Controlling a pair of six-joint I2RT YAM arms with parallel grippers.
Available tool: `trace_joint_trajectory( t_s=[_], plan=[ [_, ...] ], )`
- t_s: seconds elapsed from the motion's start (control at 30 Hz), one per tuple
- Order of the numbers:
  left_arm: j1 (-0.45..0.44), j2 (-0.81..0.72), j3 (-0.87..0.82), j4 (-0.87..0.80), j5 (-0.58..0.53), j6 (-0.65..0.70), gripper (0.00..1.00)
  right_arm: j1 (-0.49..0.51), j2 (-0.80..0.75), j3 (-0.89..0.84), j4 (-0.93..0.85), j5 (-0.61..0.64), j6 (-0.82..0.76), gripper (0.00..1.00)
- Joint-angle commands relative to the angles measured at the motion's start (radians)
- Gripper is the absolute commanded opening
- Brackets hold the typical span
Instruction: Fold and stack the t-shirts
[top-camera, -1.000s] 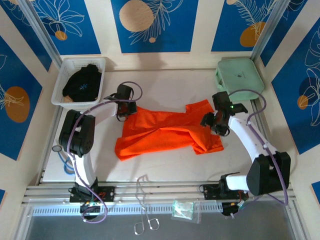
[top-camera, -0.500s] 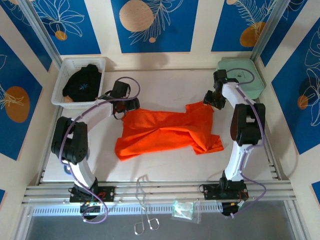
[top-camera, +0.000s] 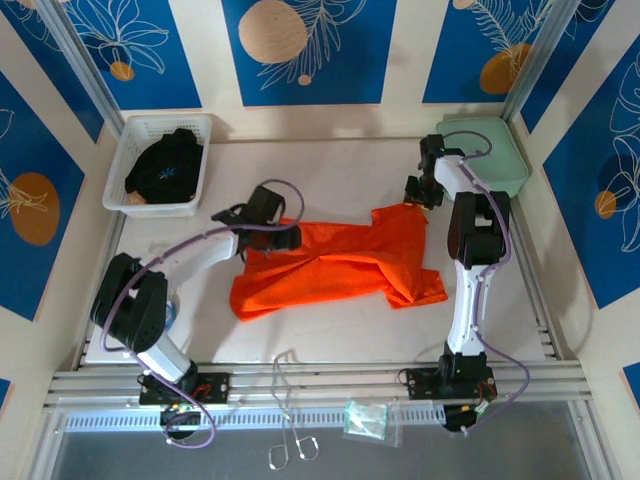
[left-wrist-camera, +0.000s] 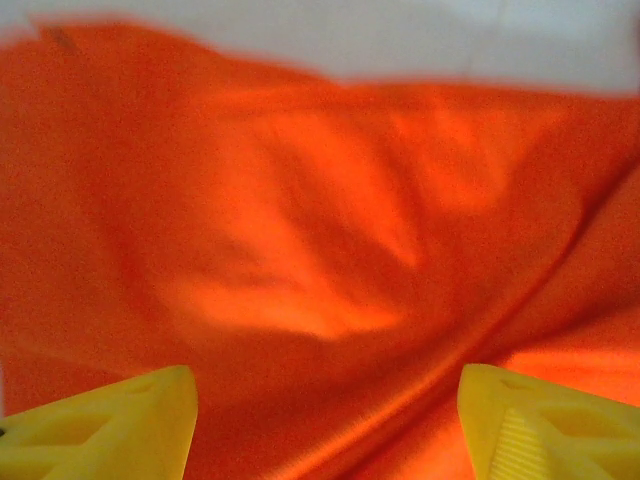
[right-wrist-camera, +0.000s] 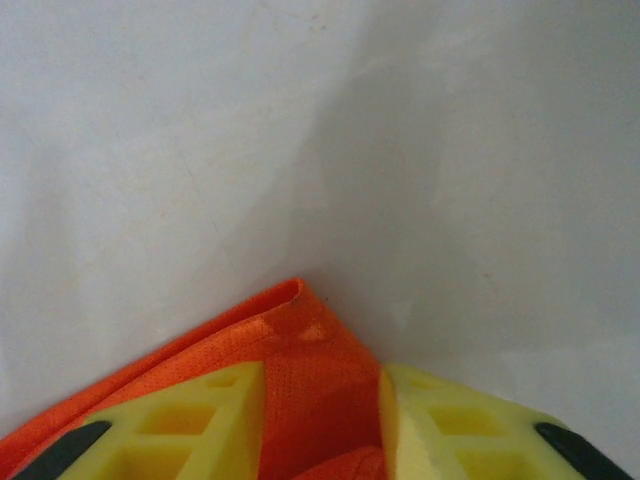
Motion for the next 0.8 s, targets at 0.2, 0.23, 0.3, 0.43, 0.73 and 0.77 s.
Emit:
trace_joint_trajectory(
  t_s=[0.2, 0.23, 0.3, 0.43, 0.73, 0.77],
  plan=[
    [-0.121, 0.125, -0.125, 0.086, 0.022, -0.131, 0.66, 0.040, 0.113, 0.154, -0.073, -0.015, -0.053, 0.00],
    [-0.131, 0.123, -0.126, 0.072, 0.016, -0.129, 0.66, 0.044, 0.116, 0.174, -0.077, -0.011, -0.054, 0.00],
    [-0.150, 0.115, -0.135, 0.035, -0.004, -0.123, 0.66, 0.048, 0.115, 0.218, -0.086, -0.007, -0.054, 0.00],
    [-0.179, 0.080, -0.182, -0.023, -0.048, -0.111, 0.66, 0.047, 0.075, 0.287, -0.079, 0.008, -0.027, 0.00],
    [-0.183, -0.014, -0.286, -0.094, -0.181, -0.106, 0.66, 0.061, -0.157, 0.111, -0.022, 0.018, 0.095, 0.00],
    [-0.182, -0.022, -0.283, -0.091, -0.187, -0.109, 0.67, 0.066, -0.204, 0.021, 0.010, 0.013, 0.115, 0.00]
  ],
)
